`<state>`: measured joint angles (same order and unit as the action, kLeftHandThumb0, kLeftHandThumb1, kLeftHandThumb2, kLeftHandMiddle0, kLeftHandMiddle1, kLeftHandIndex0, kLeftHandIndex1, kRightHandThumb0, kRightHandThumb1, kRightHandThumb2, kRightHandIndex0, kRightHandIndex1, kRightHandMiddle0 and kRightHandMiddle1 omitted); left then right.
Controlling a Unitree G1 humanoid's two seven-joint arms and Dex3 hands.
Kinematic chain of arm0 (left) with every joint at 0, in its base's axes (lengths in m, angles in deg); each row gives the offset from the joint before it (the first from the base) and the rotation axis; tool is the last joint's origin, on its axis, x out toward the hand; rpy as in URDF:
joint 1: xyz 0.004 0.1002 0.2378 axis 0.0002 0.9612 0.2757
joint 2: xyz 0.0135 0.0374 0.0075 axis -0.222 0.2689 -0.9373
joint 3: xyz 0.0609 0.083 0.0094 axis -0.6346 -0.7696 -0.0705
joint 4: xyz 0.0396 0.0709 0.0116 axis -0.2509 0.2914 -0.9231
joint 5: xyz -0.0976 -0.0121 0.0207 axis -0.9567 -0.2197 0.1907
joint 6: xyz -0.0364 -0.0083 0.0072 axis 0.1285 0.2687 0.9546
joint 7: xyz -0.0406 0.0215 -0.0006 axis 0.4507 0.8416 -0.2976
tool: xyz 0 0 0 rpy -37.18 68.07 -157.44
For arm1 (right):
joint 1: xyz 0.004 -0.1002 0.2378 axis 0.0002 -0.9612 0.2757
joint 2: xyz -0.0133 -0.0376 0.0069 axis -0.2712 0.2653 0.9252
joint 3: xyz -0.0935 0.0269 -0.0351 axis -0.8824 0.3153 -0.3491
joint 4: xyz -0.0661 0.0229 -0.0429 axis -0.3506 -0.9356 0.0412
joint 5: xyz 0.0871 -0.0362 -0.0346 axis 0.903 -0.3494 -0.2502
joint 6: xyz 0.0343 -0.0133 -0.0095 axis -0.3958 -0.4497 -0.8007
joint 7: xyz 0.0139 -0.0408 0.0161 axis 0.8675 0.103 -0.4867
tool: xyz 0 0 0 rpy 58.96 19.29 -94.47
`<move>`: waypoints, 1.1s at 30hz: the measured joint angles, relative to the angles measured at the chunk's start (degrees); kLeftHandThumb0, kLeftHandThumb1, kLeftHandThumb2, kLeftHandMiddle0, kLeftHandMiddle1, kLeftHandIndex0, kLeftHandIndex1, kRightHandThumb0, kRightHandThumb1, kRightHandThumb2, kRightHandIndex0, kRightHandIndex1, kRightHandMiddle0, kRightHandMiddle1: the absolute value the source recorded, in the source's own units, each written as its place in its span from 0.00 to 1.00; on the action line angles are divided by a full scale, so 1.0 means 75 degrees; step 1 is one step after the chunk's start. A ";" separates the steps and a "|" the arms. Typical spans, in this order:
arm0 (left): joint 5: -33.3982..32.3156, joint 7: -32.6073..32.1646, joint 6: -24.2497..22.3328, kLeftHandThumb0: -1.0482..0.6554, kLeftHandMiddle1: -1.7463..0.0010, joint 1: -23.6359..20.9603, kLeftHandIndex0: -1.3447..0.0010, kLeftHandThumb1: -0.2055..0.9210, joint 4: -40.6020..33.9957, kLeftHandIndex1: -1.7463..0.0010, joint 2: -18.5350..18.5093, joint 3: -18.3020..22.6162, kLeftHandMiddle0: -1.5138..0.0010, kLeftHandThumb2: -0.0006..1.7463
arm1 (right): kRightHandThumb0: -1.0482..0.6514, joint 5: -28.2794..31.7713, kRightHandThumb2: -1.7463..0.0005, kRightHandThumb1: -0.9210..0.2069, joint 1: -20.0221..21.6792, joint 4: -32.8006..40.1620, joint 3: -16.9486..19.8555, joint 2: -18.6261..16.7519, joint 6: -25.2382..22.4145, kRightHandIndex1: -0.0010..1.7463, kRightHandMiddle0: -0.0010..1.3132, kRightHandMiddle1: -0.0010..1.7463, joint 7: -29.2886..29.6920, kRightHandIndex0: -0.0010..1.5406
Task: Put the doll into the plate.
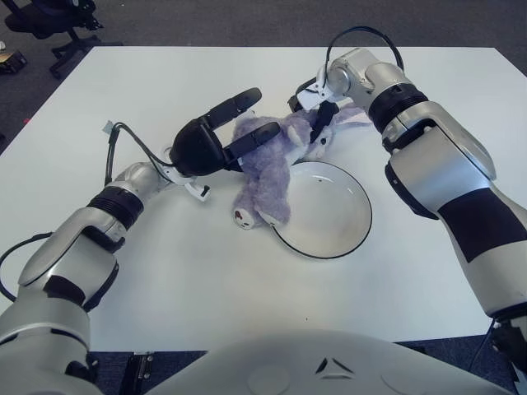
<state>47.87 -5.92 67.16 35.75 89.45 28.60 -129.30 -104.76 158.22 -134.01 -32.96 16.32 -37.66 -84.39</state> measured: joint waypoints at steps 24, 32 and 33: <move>-0.0173 0.0385 0.0390 0.36 0.16 -0.0408 0.61 0.99 0.0405 0.92 0.0151 -0.0671 0.79 0.01 | 0.33 0.0031 0.81 0.00 -0.0029 -0.0020 0.0138 0.0058 -0.0077 1.00 0.15 0.93 -0.0068 0.41; -0.0430 0.0612 0.1089 0.32 0.01 -0.0545 0.73 1.00 0.0378 0.65 0.0148 -0.0788 0.81 0.05 | 0.33 0.0042 0.81 0.00 -0.0030 -0.0020 0.0210 0.0057 -0.0161 1.00 0.16 0.92 -0.0115 0.41; -0.0496 0.0681 0.1176 0.32 0.00 -0.0549 0.74 1.00 0.0378 0.64 0.0144 -0.0787 0.81 0.05 | 0.33 0.0043 0.81 0.00 -0.0031 -0.0020 0.0215 0.0056 -0.0166 1.00 0.16 0.93 -0.0115 0.41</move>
<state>44.16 -0.82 75.98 31.62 92.28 29.69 -135.21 -104.44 157.98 -134.16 -31.35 16.74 -38.91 -85.25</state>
